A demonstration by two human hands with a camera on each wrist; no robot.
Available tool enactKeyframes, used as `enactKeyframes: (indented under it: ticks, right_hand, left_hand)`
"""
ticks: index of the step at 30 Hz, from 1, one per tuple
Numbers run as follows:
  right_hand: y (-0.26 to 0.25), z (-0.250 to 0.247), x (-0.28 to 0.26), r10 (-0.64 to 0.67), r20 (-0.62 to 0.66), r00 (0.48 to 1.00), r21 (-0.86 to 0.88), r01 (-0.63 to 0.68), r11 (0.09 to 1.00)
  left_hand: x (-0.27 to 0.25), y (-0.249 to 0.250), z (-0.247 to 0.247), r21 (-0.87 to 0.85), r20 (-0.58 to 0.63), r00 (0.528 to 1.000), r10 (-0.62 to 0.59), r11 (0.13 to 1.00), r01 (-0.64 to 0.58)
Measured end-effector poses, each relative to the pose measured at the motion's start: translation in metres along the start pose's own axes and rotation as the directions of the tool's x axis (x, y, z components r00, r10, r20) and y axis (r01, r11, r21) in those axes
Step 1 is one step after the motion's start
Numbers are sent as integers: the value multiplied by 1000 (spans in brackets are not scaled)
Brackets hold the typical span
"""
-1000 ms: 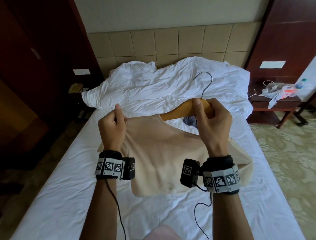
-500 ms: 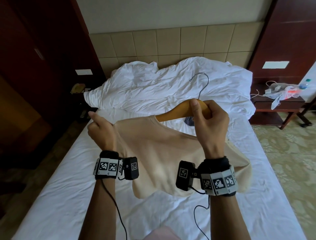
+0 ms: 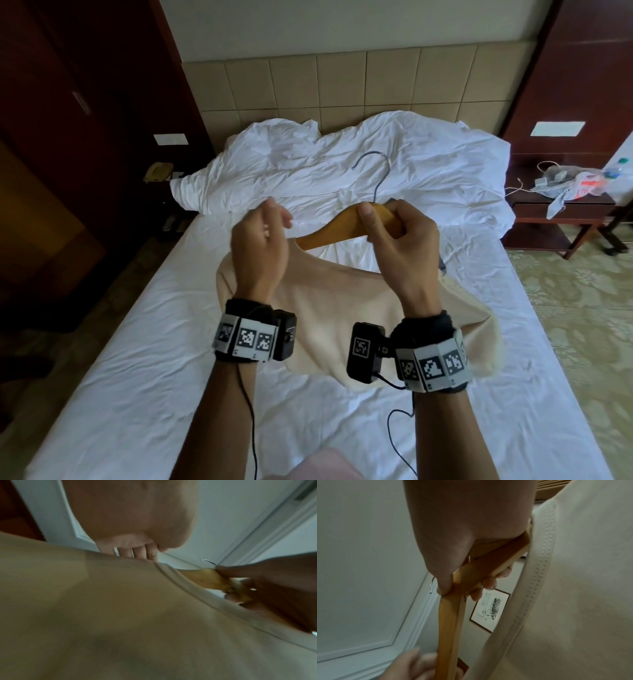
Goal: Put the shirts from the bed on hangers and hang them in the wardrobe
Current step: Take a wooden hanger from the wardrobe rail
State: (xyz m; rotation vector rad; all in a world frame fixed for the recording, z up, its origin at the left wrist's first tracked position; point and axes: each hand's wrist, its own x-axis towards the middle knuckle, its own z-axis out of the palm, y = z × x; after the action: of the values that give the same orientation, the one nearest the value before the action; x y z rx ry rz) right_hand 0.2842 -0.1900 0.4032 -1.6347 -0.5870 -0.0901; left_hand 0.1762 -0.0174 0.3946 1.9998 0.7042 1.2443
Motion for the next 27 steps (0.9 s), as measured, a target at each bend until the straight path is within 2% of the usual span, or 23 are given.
enactKeyframes:
  ticks: [3, 7, 9, 11, 14, 18, 20, 24, 27]
  right_hand:
    - [-5, 4, -4, -38, 52, 998, -17, 39, 999]
    - [-6, 4, -6, -83, 97, 992, 1, 83, 997]
    - [-4, 0, -5, -115, 165, 980, 6, 115, 993]
    - [1, -6, -3, -138, 226, 964, -74, 159, 985]
    - [13, -20, 3, -120, 213, 970, -265, 175, 948]
    - [30, -39, 6, -70, 227, 971, -400, 159, 903]
    - [32, -44, 6, -65, 279, 958, -365, 168, 916]
    - [26, -39, 4, -112, 402, 909, -157, 189, 969]
    - [24, -31, 3, -132, 441, 888, -120, 204, 972]
  left_hand:
    - [-9, 19, 14, 140, 151, 984, 94, 983, -116]
    - [-10, 16, 22, 311, 182, 982, 48, 945, -104]
    - [-11, 12, 21, 335, 131, 991, 31, 939, -73]
    - [-11, 8, 18, 361, 50, 998, 47, 931, -62]
    - [-5, 1, 8, 351, -64, 997, 35, 936, -11]
    - [8, -14, -12, 277, -176, 984, -43, 957, 91]
    - [11, -18, -19, 255, -190, 980, -59, 961, 107]
    - [12, -17, -23, 247, -150, 989, -9, 968, 46]
    - [12, -19, -22, 254, -129, 992, 4, 967, 29]
